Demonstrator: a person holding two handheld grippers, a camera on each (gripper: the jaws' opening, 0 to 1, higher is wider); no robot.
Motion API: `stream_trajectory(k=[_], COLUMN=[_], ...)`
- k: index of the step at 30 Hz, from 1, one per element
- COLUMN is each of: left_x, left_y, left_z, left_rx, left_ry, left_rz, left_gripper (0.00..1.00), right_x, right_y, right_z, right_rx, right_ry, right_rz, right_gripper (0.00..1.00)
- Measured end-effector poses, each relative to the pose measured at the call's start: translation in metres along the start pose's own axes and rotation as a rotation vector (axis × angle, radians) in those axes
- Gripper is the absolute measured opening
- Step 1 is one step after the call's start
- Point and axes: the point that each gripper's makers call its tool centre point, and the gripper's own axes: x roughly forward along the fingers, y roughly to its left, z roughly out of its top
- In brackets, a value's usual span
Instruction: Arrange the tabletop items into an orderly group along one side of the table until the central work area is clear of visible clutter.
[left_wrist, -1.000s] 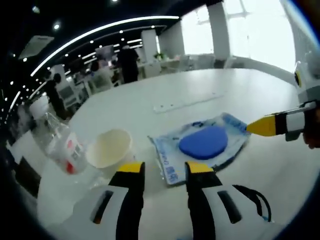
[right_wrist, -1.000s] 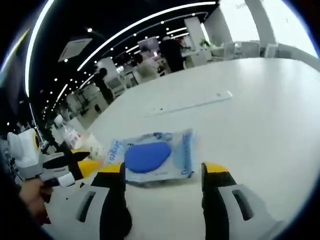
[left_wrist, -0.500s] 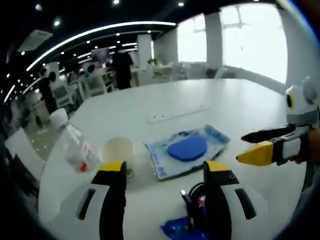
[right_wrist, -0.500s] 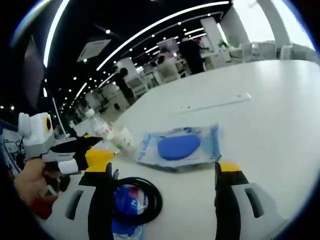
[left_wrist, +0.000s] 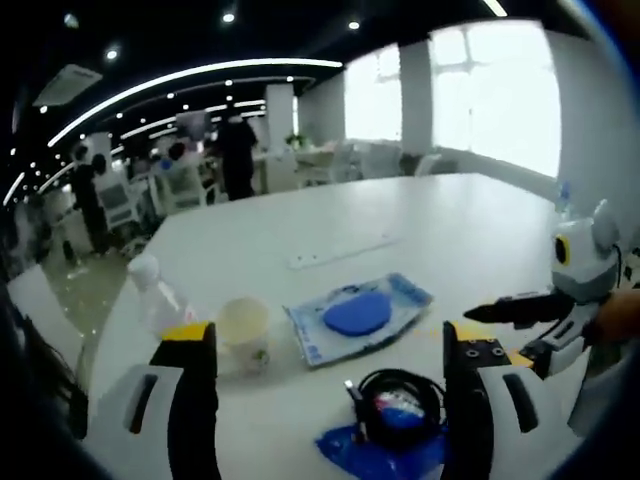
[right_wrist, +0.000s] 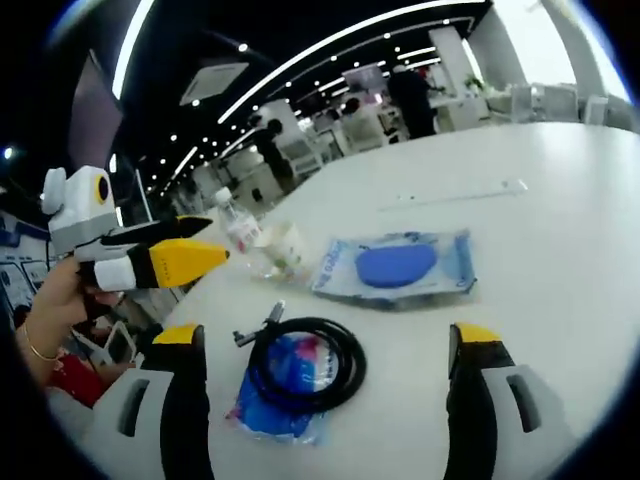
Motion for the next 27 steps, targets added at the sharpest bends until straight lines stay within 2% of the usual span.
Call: stream_trajectory(k=[2,11,18,27], left_x=[-0.005,-0.028,-0.046,-0.063], left_y=[-0.003,-0.014,-0.021,-0.021], left_z=[0.001,-0.008,-0.012,-0.029], left_rx=[-0.012,-0.043,-0.027,0.001], left_ry=[-0.008,0.01,0.0,0.023], left_rz=[-0.007,-0.033,-0.046,-0.061], left_gripper=[0.99,1.0,1.0,1.0], right_x=[-0.001,0.001,0.01,0.026], right_y=[0.004,0.033,0.058,0.072], right_z=[-0.002,-0.026,-0.034,-0.055], right_rx=[-0.015,-0.08,-0.132,-0.192], right_ry=[0.006,0.071,0.062,0.121], right_rz=[0.006,0.077,0.154,0.204], right_gripper=[0.99,0.99,0.98,0.93])
